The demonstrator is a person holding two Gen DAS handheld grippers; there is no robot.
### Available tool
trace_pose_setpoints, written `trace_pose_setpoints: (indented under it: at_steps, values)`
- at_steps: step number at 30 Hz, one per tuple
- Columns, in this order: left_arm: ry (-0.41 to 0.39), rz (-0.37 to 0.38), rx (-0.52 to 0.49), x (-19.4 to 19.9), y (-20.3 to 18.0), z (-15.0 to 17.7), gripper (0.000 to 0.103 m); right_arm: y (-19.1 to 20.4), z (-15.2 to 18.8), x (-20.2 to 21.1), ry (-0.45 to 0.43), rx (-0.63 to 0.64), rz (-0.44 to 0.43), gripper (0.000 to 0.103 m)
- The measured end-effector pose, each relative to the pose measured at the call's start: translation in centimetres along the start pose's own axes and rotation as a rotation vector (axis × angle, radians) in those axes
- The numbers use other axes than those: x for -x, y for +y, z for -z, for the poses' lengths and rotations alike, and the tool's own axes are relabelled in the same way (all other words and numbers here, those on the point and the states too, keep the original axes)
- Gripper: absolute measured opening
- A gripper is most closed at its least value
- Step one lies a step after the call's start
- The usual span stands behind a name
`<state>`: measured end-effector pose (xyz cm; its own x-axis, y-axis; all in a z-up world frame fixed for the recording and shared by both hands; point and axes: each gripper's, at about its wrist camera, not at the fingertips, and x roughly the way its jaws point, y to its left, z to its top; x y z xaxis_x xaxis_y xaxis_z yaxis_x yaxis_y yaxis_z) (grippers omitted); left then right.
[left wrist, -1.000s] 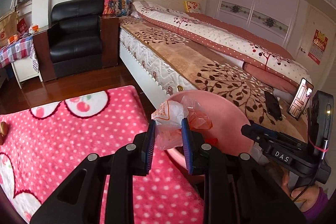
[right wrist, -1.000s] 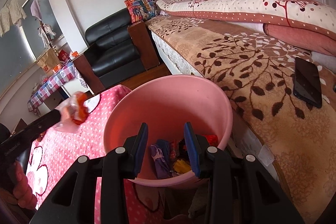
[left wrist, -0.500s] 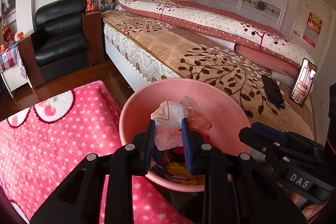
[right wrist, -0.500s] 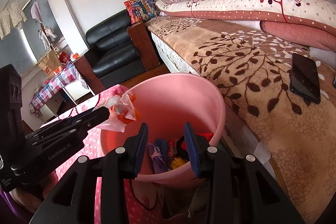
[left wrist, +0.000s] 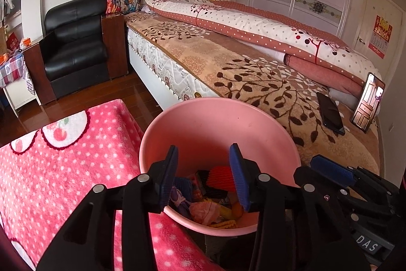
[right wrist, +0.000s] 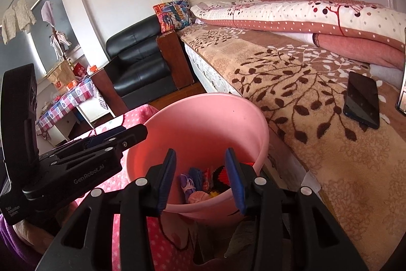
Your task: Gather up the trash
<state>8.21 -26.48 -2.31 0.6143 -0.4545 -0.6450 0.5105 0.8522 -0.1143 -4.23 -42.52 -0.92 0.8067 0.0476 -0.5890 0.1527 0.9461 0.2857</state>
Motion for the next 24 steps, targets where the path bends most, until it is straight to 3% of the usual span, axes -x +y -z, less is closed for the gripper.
trace_pose_setpoints:
  at_steps: [15,24]
  values:
    - [-0.125,-0.070,-0.015,5.8,0.9,0.2,0.042,3.2,0.2,2.1,-0.036,0.064,0.023,0.054]
    - [-0.129,-0.109,0.010,7.4,2.6,0.9,0.042,6.3,0.8,2.3,-0.036,0.085,0.014,0.060]
